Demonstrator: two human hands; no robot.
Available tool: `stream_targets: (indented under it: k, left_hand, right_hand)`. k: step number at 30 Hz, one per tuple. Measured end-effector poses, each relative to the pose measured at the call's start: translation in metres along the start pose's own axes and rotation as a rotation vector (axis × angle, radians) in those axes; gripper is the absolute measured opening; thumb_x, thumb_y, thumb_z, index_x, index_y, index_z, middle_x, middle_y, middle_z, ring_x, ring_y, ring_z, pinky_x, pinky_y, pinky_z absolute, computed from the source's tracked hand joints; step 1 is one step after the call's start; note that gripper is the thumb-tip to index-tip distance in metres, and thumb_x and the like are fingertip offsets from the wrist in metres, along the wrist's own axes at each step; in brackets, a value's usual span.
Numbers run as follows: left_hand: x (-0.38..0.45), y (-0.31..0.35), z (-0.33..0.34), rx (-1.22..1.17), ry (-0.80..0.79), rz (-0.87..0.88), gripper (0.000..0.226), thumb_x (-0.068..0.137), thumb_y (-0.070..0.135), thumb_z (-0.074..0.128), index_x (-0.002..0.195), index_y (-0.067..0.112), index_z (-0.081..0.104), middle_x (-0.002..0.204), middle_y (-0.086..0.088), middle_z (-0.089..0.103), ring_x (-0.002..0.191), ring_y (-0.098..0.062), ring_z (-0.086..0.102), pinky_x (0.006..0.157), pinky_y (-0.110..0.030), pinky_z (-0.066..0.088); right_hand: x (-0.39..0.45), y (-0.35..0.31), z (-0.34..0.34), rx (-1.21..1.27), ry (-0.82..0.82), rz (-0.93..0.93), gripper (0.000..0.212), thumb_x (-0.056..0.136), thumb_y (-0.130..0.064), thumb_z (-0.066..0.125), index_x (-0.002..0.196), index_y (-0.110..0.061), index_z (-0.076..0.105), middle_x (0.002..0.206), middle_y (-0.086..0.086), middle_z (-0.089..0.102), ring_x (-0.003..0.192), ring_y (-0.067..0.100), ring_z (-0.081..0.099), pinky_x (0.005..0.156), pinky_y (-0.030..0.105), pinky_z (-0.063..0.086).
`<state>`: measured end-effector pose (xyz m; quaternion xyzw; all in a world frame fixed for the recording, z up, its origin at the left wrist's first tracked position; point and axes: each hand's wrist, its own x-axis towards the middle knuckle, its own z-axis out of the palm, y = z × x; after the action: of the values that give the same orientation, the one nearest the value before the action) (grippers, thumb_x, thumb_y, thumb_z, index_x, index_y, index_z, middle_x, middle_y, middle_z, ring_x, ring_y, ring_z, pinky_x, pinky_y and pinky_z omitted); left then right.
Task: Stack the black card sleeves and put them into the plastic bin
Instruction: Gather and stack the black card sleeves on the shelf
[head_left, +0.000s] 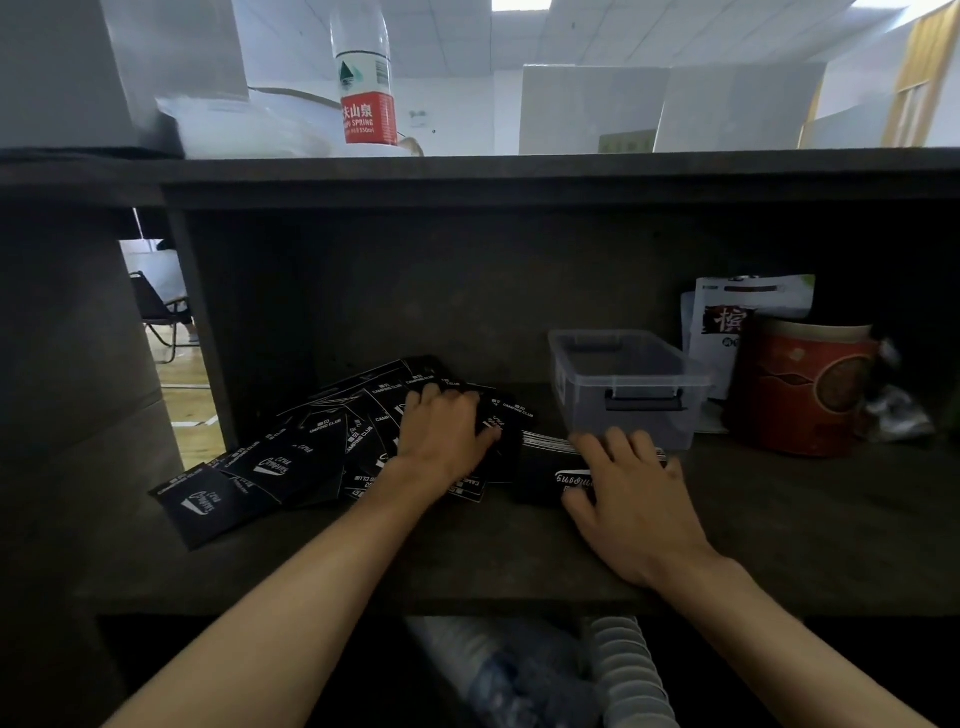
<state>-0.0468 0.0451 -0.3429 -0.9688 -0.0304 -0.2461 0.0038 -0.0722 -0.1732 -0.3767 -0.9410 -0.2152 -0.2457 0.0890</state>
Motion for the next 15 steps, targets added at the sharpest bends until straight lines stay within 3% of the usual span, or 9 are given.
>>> stream_targets:
  k: [3, 6, 10, 13, 15]
  left_hand:
    - [0.005, -0.003, 0.012, 0.059, -0.053, -0.011, 0.054, 0.09, 0.059, 0.054, 0.131, 0.024, 0.054, 0.12, -0.006, 0.064, 0.122, -0.026, 0.046, 0.102, -0.04, 0.031]
    - [0.001, -0.003, 0.013, 0.068, 0.066, 0.05, 0.045, 0.091, 0.051, 0.058, 0.126, 0.023, 0.057, 0.11, -0.004, 0.068, 0.117, -0.025, 0.052, 0.099, -0.039, 0.033]
    - [-0.01, -0.002, 0.002, 0.093, 0.089, 0.112, 0.025, 0.098, 0.035, 0.052, 0.115, 0.019, 0.059, 0.103, -0.005, 0.07, 0.103, -0.025, 0.062, 0.097, -0.038, 0.037]
    - [-0.02, -0.005, -0.018, 0.117, 0.247, 0.147, 0.015, 0.099, 0.016, 0.044, 0.1, 0.015, 0.058, 0.088, -0.004, 0.068, 0.082, -0.024, 0.063, 0.086, -0.036, 0.043]
    - [-0.028, -0.01, -0.036, -0.025, 0.45, 0.11, 0.012, 0.096, 0.011, 0.048, 0.095, 0.011, 0.06, 0.077, -0.004, 0.064, 0.068, -0.022, 0.059, 0.072, -0.035, 0.044]
  right_hand:
    - [-0.001, 0.0, -0.001, -0.002, 0.002, 0.002, 0.056, 0.088, -0.057, 0.028, 0.139, -0.034, 0.033, 0.125, -0.006, 0.045, 0.114, 0.016, 0.038, 0.092, 0.044, 0.043]
    - [-0.001, -0.001, -0.001, 0.0, -0.004, 0.002, 0.055, 0.089, -0.056, 0.031, 0.139, -0.034, 0.033, 0.126, -0.005, 0.045, 0.115, 0.017, 0.038, 0.092, 0.044, 0.043]
    - [-0.001, -0.002, -0.002, 0.001, -0.002, 0.002, 0.053, 0.09, -0.055, 0.035, 0.139, -0.034, 0.034, 0.126, -0.005, 0.045, 0.116, 0.017, 0.038, 0.093, 0.045, 0.042]
    - [-0.001, -0.002, -0.003, 0.008, -0.008, 0.004, 0.054, 0.089, -0.055, 0.033, 0.139, -0.034, 0.034, 0.126, -0.005, 0.046, 0.116, 0.017, 0.038, 0.093, 0.045, 0.042]
    - [-0.001, -0.003, -0.003, 0.009, -0.003, 0.006, 0.053, 0.09, -0.055, 0.034, 0.139, -0.033, 0.035, 0.125, -0.005, 0.047, 0.115, 0.017, 0.039, 0.092, 0.045, 0.042]
